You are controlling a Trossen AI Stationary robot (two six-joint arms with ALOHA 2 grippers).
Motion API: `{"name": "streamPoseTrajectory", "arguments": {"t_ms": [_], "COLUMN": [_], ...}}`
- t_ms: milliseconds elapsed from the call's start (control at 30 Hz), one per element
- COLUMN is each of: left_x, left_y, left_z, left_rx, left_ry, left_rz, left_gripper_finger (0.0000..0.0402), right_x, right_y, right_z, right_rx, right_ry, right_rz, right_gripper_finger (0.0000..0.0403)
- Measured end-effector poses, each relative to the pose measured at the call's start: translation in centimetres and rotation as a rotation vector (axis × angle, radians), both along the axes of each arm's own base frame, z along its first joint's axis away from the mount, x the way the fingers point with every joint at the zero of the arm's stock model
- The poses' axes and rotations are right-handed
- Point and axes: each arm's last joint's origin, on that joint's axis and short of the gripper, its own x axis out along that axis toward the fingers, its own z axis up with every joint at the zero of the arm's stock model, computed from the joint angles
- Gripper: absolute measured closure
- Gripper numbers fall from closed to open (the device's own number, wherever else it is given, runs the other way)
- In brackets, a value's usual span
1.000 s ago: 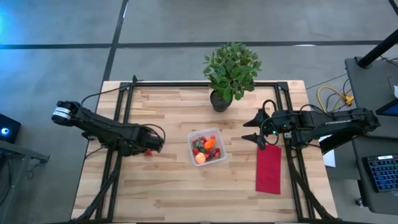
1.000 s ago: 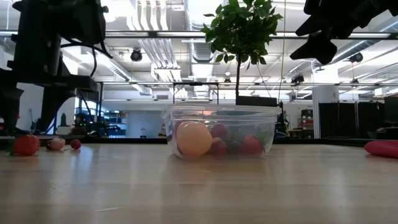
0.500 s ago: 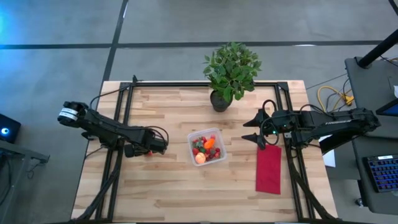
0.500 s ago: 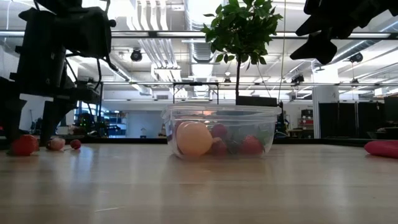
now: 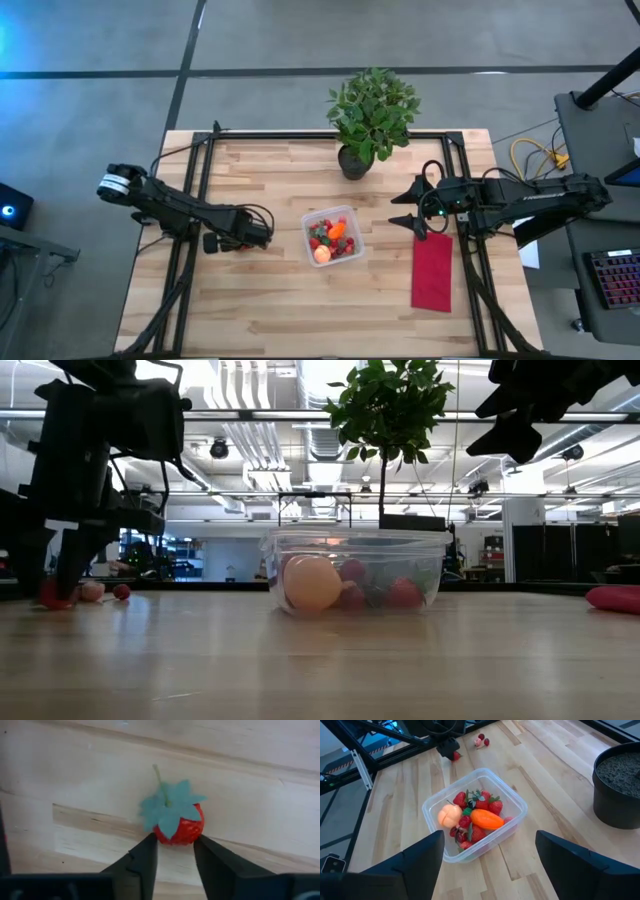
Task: Pick and placing Produce into tupperware
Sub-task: Put the red strawberry into the transparent bin
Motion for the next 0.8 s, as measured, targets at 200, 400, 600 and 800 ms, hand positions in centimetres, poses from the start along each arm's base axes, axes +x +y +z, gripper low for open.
{"name": "streamPoseTrajectory", "arguments": {"t_ms": [200, 400, 600, 800], "left_x": [0.2, 0.9, 0.6, 0.9], "left_y": [0.1, 0.3, 0.4, 0.4], "left_z": [0.3, 1.8, 1.6, 1.9], "left_rx": [0.043, 0.151, 0.158, 0.185], "left_ry": [-0.02, -0.097, -0.07, -0.093], "left_rz": [-0.016, -0.058, -0.058, -0.055], "left_gripper_finger": [0.0323, 0.0329, 0.0329, 0.0323], "right_x": [0.0, 0.0, 0.0, 0.0], "right_y": [0.0, 0.0, 0.0, 0.0], "right_z": [0.0, 0.0, 0.0, 0.0], "right_rx": [0.0, 0.0, 0.0, 0.0], "right_ry": [0.0, 0.0, 0.0, -0.001], "right_rz": [0.0, 0.0, 0.0, -0.001], "right_gripper_finger": [0.0092, 0.0096, 0.0098, 0.0092]}}
